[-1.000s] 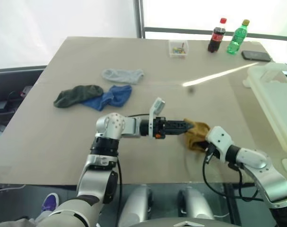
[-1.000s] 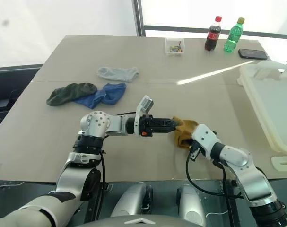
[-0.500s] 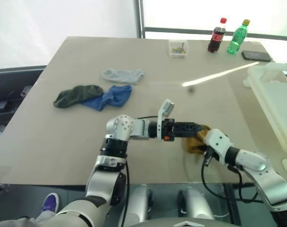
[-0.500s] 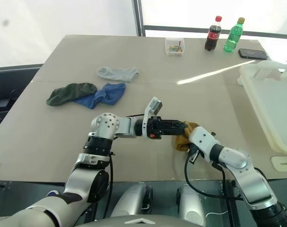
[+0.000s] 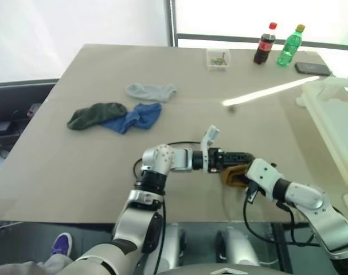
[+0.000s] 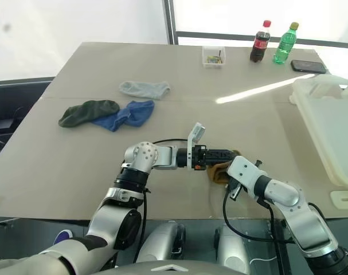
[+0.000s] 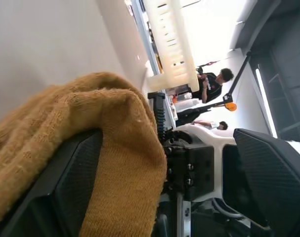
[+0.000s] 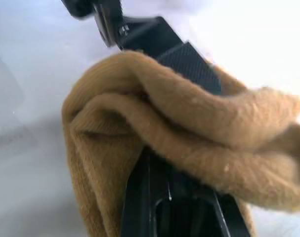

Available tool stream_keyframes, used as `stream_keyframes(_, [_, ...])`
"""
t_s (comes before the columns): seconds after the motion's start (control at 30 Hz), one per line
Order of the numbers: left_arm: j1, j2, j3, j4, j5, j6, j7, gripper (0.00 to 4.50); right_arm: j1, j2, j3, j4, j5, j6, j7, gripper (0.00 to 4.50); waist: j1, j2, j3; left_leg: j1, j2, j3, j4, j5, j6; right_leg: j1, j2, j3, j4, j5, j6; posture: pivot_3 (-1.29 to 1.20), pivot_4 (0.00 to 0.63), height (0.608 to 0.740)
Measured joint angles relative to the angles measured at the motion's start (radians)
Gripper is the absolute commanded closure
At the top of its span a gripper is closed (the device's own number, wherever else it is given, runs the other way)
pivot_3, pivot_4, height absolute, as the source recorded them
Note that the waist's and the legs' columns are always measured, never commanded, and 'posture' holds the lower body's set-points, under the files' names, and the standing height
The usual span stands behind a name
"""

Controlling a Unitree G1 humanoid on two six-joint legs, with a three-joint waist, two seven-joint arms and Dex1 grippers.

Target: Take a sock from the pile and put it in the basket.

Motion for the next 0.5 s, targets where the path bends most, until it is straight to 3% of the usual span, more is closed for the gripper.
stream_keyframes(0.3, [0.009,-0.001,-0.042,-0.002,0.014,-0.037,-0.021,0.00,0.076,0.031,-0.065,-0.048,0.037,0.026,-0.032,4.46,0.016,0.000,-0.001,0.000,0.000,-0.001,0.000,0.000,0.000,0.000,-0.001,0.000,0.000,0.000,0.000,0.00,0.150,0.729])
stream_keyframes(0.5, [0.011,0.014,-0.082,-0.007,0.026,-0.071,-0.054,0.00,0.175,0.064,-0.275,-0.218,0.281,0.119,0.002,4.46,0.020,0.000,-0.001,-0.002,0.000,-0.002,0.001,0.000,0.000,0.000,-0.001,0.000,-0.001,0.000,0.000,0.00,0.150,0.729])
